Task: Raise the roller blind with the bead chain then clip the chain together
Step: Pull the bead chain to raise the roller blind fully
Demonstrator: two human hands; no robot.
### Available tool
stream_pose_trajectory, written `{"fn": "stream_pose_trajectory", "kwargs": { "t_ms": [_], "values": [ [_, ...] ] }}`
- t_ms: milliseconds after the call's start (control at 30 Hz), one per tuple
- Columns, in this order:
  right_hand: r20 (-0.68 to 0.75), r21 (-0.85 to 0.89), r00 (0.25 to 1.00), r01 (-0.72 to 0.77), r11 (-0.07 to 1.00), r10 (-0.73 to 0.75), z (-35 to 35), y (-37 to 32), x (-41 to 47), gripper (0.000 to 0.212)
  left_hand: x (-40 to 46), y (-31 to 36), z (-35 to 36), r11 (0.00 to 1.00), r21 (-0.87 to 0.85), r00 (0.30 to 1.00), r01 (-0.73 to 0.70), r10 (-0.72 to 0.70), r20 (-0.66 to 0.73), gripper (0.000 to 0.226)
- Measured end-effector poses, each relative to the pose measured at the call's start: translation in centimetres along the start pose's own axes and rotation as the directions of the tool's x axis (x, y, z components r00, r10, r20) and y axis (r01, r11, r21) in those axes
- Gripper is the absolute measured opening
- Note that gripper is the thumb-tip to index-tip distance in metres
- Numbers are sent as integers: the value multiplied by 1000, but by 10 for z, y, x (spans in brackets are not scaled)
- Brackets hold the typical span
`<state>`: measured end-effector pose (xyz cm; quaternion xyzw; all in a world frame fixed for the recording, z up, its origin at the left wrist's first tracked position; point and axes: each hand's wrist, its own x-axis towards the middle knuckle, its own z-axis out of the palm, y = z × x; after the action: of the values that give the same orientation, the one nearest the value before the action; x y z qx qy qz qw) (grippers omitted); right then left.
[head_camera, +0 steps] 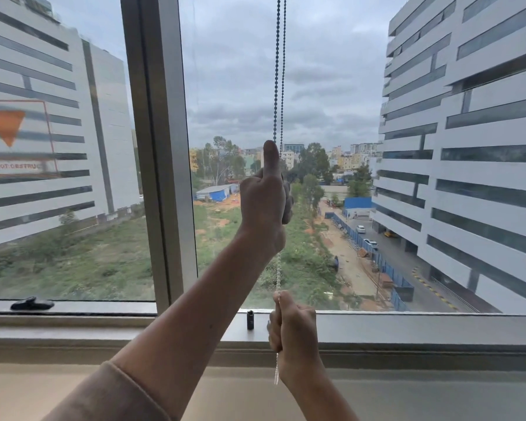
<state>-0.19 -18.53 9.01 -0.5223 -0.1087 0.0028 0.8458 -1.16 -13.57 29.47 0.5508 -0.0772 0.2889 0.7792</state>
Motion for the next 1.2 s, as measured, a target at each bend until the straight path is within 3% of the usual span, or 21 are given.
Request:
{"fn": "stream_pose_trajectory", "kwargs": {
  "t_ms": [167, 333, 367, 600, 733, 967, 1200],
  "values": [
    [0, -19, 1000, 11, 1000, -11, -1, 5, -5, 51, -3, -5, -2, 999, -40, 1000, -5, 6, 23, 70],
    [3, -4, 1000, 29, 1000, -29, -6, 6, -3, 50, 0, -3, -5, 1000, -10, 997, 8, -7, 71, 38],
    [7, 2, 999, 37, 999, -37, -7, 6, -4, 52, 2, -5, -7, 1000, 10, 996, 9, -10, 92, 68],
    [30, 40, 988, 149, 988, -150, -20, 15, -11, 63, 3, -13, -18, 997, 34, 974, 65, -71, 216, 50],
    [67, 61, 981, 176, 982, -180, -35, 33, -16, 46, -2, -33, -26, 995, 72, 981, 62, -74, 182, 42],
    [144, -145, 958, 268, 952, -247, -71, 61, -21, 27, -12, -72, -41, 973, 229, 981, -34, -11, 192, 32],
    [226, -438, 938, 340, 832, -264, -105, 83, -17, 30, -15, -101, -43, 954, 297, 985, -27, -25, 171, 26]
  ]
}}
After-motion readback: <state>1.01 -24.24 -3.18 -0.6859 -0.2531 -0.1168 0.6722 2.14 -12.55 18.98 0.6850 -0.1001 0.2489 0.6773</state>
